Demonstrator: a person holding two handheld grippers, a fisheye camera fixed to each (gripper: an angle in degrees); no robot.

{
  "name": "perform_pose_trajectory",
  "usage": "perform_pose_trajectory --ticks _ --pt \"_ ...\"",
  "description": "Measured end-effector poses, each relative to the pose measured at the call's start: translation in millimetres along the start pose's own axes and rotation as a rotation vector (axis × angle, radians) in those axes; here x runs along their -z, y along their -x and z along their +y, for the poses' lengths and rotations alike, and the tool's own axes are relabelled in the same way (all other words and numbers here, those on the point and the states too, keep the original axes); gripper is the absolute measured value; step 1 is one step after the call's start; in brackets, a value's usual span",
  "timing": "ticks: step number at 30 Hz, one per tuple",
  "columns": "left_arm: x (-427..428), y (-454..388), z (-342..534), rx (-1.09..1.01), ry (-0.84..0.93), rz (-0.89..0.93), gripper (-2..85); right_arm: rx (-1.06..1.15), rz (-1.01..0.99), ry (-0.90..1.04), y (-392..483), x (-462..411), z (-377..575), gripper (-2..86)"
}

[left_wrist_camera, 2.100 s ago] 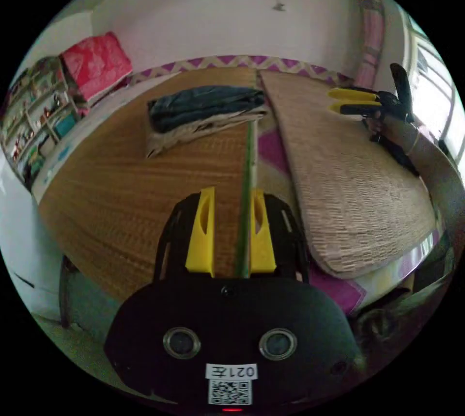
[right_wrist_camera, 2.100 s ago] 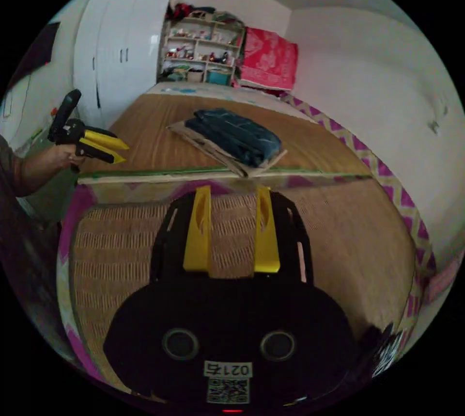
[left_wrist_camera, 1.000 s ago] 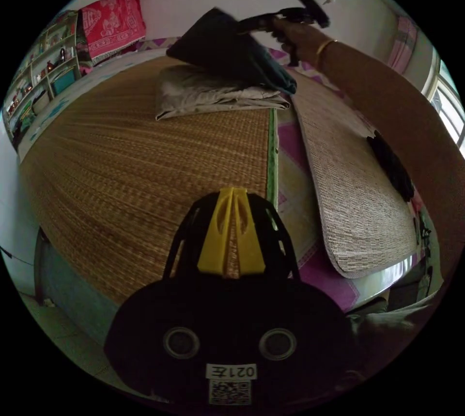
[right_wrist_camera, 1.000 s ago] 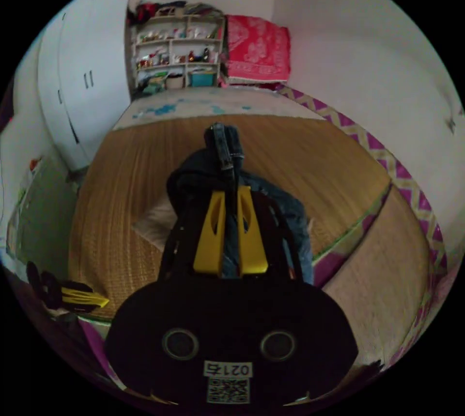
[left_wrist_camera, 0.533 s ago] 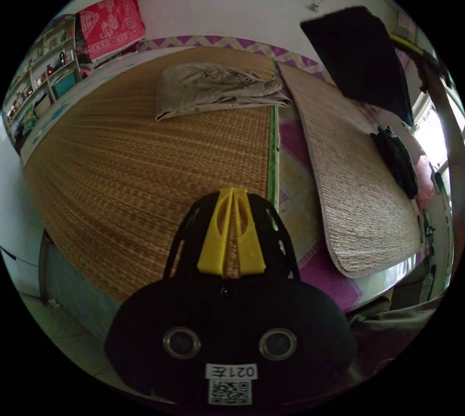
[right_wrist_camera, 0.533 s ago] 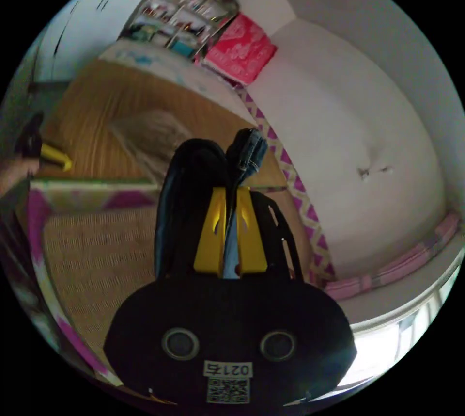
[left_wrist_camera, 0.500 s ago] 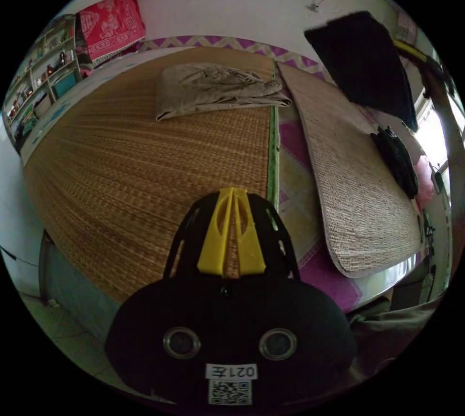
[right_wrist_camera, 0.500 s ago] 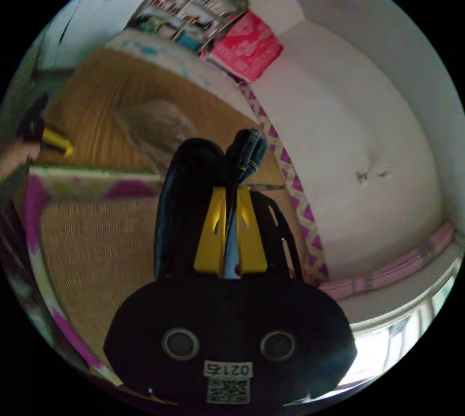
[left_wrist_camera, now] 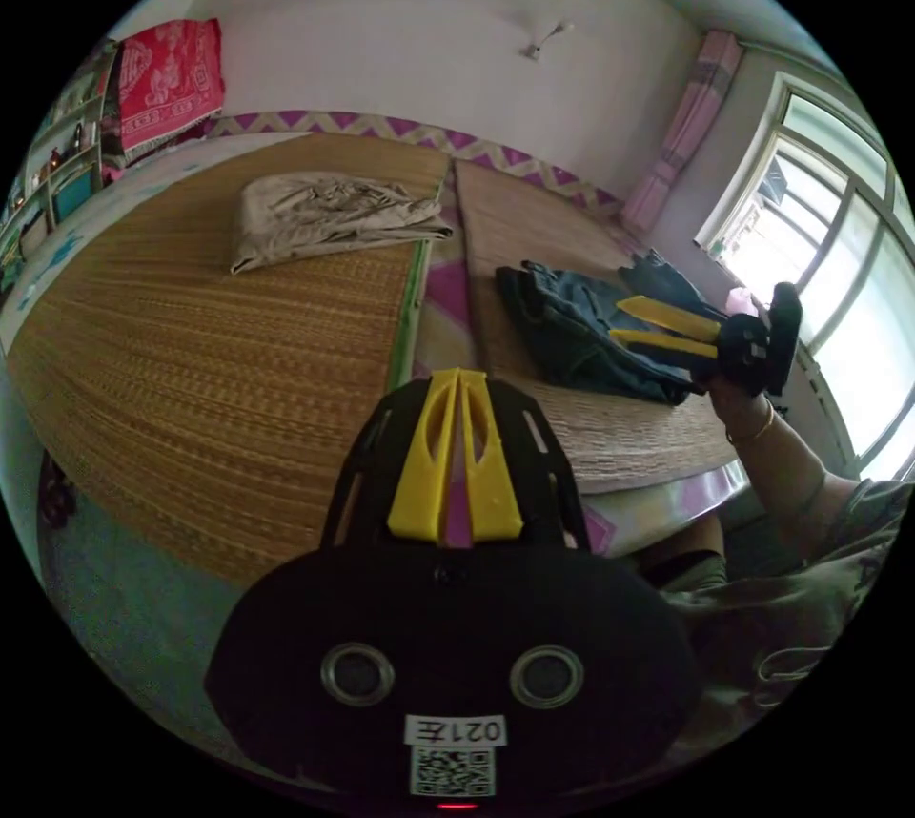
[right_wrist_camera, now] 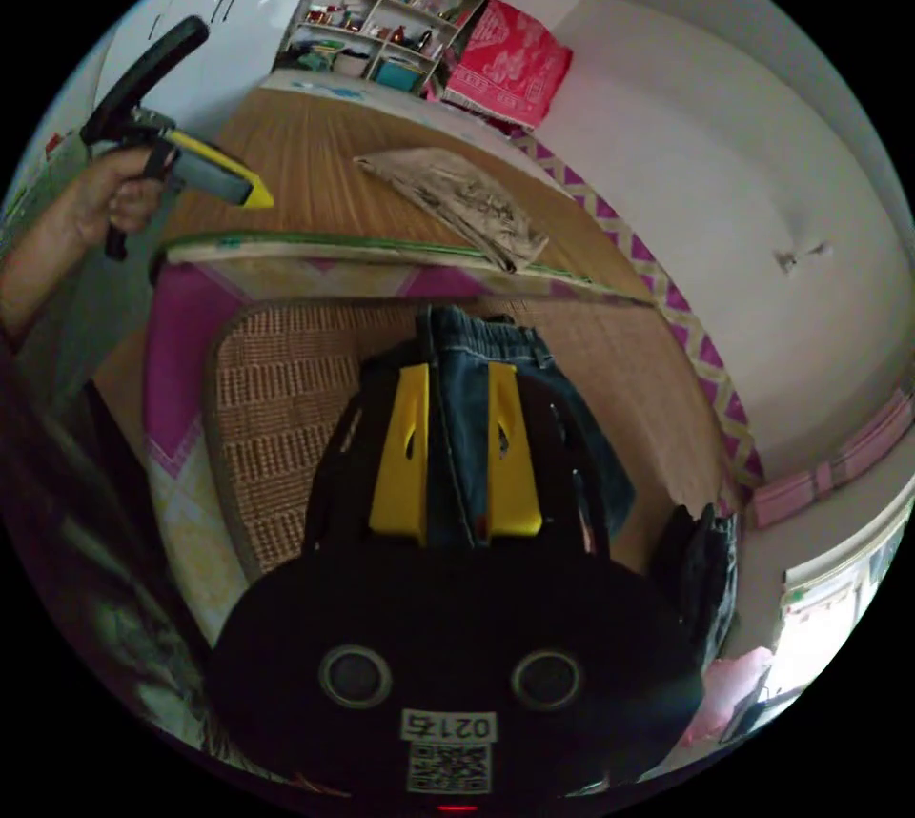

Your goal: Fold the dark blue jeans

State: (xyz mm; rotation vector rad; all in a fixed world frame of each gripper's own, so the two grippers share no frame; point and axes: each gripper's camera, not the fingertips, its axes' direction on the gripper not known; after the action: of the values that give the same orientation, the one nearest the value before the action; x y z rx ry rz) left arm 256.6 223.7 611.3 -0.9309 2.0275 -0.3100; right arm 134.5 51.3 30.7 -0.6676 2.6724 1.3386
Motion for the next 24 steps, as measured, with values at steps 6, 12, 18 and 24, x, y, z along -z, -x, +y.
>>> perform_pose_trajectory --ticks 6,12,18,24 --pt "-15 -21 7 0.018 0.041 0.038 -1.0 -0.075 -0.059 0.146 -24 -50 18 9.8" --pt "-27 -45 2 -0.018 0.061 0.025 -1.0 -0.494 -0.245 -0.121 -147 25 114 5.0" --pt "-53 -83 -22 -0.099 0.021 0.134 -0.9 -0.838 -0.060 -0.399 -264 179 321 4.8" --pt "-110 -146 -61 -0.206 0.092 0.198 0.8 -1.325 0.039 -0.349 -316 201 560 4.7"
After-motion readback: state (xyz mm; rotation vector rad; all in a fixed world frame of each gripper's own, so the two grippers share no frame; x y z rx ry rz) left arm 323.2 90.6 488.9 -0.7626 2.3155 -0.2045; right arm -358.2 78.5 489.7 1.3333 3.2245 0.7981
